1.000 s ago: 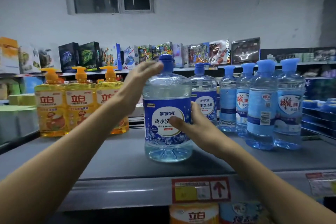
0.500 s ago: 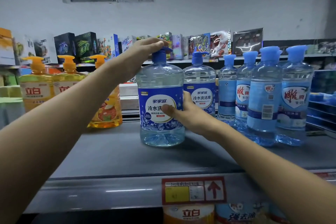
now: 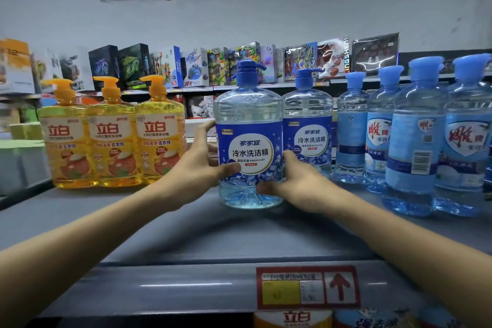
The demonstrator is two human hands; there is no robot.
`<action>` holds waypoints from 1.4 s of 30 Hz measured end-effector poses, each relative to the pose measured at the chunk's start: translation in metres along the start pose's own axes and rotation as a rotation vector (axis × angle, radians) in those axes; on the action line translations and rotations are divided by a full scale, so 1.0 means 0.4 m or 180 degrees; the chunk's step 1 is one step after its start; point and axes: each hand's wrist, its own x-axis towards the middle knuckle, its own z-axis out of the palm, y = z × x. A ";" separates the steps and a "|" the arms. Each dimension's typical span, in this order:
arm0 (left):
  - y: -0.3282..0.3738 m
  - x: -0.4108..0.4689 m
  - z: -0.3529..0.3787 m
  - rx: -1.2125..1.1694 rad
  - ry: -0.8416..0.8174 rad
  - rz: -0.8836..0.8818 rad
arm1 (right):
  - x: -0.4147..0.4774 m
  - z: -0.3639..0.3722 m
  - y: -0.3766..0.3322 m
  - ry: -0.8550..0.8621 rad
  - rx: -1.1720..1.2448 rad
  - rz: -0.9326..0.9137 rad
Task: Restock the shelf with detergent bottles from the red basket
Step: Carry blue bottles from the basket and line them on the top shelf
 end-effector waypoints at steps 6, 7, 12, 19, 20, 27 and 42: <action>-0.012 0.000 0.005 -0.0078 0.0063 0.0002 | 0.007 0.005 0.009 0.0013 -0.0058 -0.0019; -0.012 -0.001 0.005 -0.0080 0.0085 -0.0003 | 0.005 0.004 0.007 0.0007 -0.0072 -0.0007; 0.009 -0.014 0.007 0.0426 0.0071 -0.0119 | -0.010 -0.009 -0.012 -0.0030 -0.0314 0.0012; 0.077 -0.151 0.003 0.2770 -0.0037 0.0218 | -0.130 -0.037 -0.070 0.0436 -0.1081 0.0271; 0.087 -0.183 0.019 0.2786 0.0103 0.0528 | -0.167 -0.036 -0.076 0.0624 -0.1179 0.0239; 0.073 -0.391 0.290 0.2096 0.0573 0.2357 | -0.513 0.027 0.003 0.1869 -0.1538 0.0386; -0.032 -1.057 1.116 0.2060 -0.2806 0.1815 | -1.670 0.165 0.549 0.1171 -0.0298 0.4210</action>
